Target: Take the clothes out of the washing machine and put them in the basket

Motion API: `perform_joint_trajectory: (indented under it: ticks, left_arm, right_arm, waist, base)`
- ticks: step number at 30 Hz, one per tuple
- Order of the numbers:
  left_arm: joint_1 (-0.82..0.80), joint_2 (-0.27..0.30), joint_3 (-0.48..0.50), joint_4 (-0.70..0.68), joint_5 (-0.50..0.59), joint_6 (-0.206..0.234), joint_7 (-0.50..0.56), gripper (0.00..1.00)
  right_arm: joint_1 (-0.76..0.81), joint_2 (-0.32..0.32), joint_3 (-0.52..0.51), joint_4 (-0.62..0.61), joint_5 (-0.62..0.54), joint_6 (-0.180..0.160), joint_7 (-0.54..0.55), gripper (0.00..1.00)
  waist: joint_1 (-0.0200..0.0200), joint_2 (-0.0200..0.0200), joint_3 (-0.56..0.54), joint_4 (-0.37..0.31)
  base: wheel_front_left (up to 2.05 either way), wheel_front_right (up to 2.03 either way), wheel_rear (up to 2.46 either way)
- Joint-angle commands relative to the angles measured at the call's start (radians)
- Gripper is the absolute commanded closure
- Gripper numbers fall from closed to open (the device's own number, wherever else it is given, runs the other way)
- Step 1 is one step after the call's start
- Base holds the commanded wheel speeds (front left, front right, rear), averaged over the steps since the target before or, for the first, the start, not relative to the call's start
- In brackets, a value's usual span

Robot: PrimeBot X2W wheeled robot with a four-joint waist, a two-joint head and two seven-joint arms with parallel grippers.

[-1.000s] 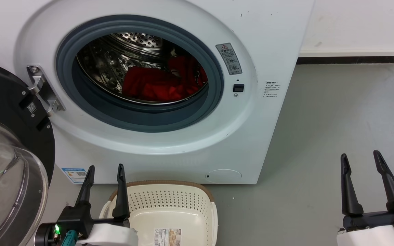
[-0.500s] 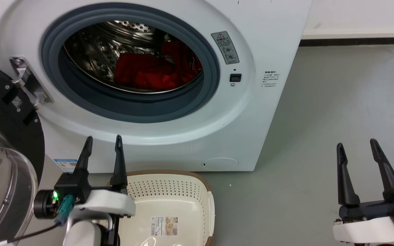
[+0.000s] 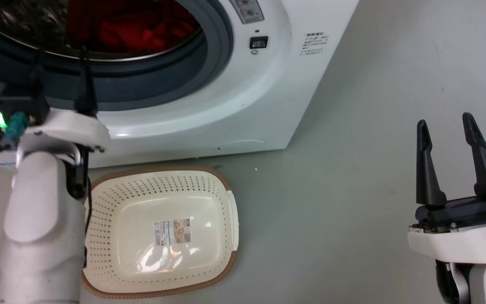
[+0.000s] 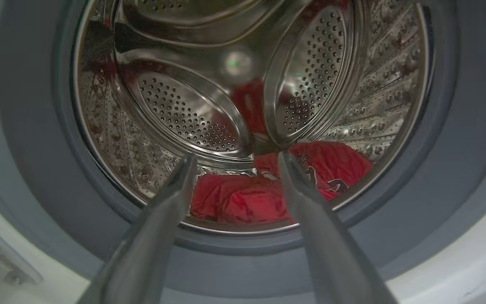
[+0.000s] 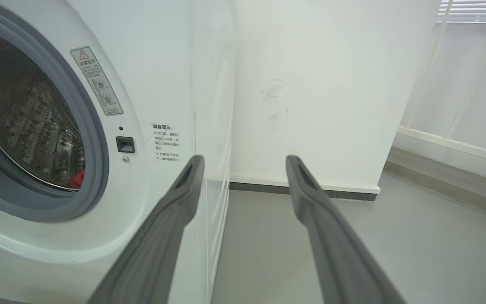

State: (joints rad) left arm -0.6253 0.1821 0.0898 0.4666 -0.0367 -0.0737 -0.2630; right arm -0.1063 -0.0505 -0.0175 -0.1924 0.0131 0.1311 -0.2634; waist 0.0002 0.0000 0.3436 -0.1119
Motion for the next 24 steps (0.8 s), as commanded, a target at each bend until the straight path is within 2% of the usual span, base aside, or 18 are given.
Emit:
perform_joint_trajectory:
  ticks: [1, 9, 12, 19, 24]
  left_arm:
    - [-0.074, 0.02, 0.003, 0.037, 0.01, -0.005, -0.003, 0.0]
    - [-0.358, 0.121, -0.01, 0.198, 0.039, -0.012, -0.003, 0.0]
    - [-0.465, 0.16, -0.023, 0.306, 0.05, -0.017, 0.013, 0.0]
    - [-0.728, 0.229, -0.074, 0.484, 0.075, -0.037, 0.126, 0.0]
    - [-0.878, 0.273, -0.127, 0.579, 0.112, -0.046, 0.281, 0.0]
  right_arm:
    - [-0.029, 0.001, 0.003, -0.008, 0.011, -0.001, -0.002, 0.0]
    - [-0.094, 0.001, 0.003, -0.029, 0.059, -0.001, -0.002, 0.0]
    - [-0.112, 0.001, 0.008, -0.039, 0.077, -0.001, -0.002, 0.0]
    - [-0.149, 0.001, 0.031, -0.064, 0.113, -0.001, -0.002, 0.0]
    - [-0.17, 0.001, 0.031, -0.084, 0.14, -0.001, -0.002, 0.0]
  waist:
    - [-0.0002, 0.0, 0.112, -0.071]
    - [-0.0002, 0.0, 0.254, -0.134]
    - [-0.0002, 0.0, 0.294, -0.15]
    - [-0.0002, 0.0, 0.384, -0.179]
    - [-0.0002, 0.0, 0.437, -0.195]
  base:
    - [0.0, 0.0, 0.0]
    - [0.0, 0.0, 0.0]
    - [0.0, 0.0, 0.0]
    - [0.0, 0.0, 0.0]
    - [0.0, 0.0, 0.0]
